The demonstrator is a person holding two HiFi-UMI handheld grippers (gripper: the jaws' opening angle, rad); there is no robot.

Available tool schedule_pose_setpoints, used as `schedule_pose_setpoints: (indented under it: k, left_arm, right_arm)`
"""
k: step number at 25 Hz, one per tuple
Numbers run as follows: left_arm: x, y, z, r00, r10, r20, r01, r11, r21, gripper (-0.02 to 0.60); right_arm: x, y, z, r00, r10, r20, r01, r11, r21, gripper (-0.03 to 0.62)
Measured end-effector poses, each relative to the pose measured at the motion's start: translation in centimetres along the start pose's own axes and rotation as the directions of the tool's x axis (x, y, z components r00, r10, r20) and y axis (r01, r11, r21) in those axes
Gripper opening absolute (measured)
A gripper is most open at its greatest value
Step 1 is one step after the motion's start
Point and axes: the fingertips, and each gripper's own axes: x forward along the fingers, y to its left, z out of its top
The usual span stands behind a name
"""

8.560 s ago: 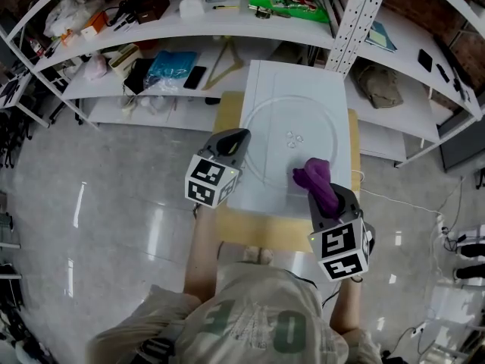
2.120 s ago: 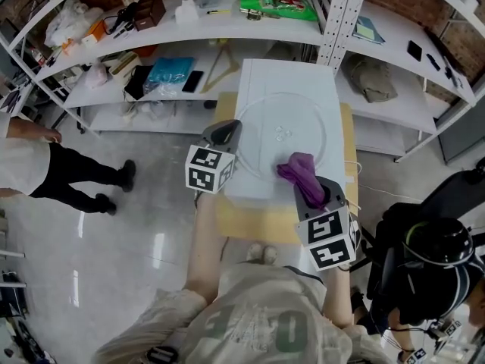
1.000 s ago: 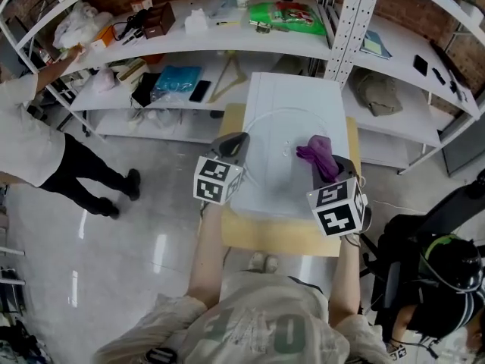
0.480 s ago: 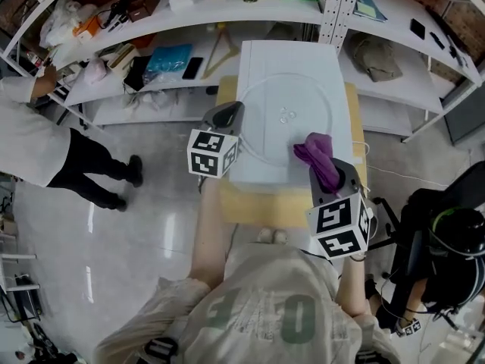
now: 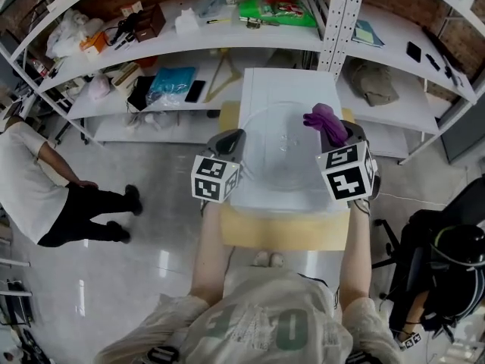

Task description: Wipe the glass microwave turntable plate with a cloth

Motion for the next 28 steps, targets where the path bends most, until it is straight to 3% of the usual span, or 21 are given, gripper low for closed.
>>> schedule_pose_setpoints:
  k: [8, 19, 28]
  left_arm:
    - [0.0, 0.0, 0.3, 1.0, -0.001, -0.006, 0.001, 1.0, 0.003, 0.002]
    - [0.4, 0.2, 1.0, 1.0, 0.006, -0.001, -0.006, 1.0, 0.017, 0.002]
    - [0.2, -0.1, 0.5, 1.0, 0.009, -0.008, -0.009, 1.0, 0.02, 0.002]
  right_arm:
    - [3.3, -0.3, -2.0, 0.996, 0.032, -0.083, -0.034, 0.999, -0.013, 0.051]
    - [-4.8, 3.9, -4.8, 0.997, 0.048, -0.068, -0.049, 0.999, -0.017, 0.051]
    - [-5.9, 4.7, -5.7, 0.998, 0.049, -0.049, -0.048, 0.999, 0.021, 0.051]
